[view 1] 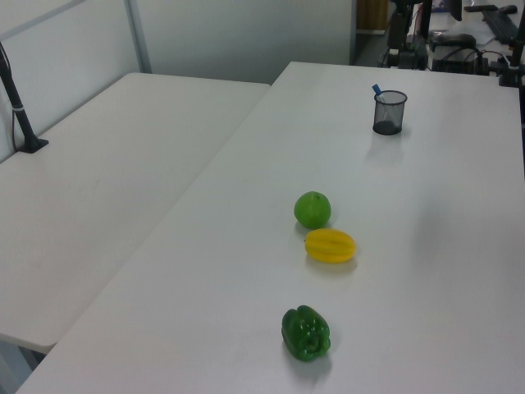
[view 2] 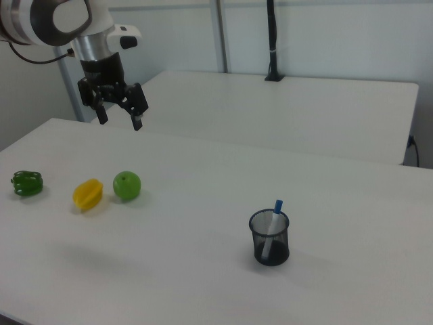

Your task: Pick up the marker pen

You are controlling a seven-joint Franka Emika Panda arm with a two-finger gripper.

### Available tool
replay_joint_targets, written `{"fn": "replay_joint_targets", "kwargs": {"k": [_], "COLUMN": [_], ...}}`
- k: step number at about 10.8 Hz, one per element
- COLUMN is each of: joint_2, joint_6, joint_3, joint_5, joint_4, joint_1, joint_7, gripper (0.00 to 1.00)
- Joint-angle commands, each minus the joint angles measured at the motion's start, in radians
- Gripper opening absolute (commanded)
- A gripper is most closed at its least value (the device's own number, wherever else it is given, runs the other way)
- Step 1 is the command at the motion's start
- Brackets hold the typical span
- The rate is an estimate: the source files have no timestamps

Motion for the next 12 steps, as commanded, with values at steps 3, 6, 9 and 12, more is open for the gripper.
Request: {"fn": "replay_joint_targets", "kwargs": {"k": [3,6,9,12], "joint_2": [-0.029,-0.029,-0.032,-0.045], "joint_6": [0.025,0.028,0.031,0.025], "joint_3": [-0.019,-0.019,-0.019,-0.03], "joint_5": [-0.002,-0.001,-0.001,0.001], "joint_4": [-0.033,-0.033,-0.032,-0.027], "joint_1": [0.024,0.024,0.023,0.013], "joint_7": [0.007,0.007,0.002,-0.007], "gripper": [1.0,1.0,1.0,1.0]}}
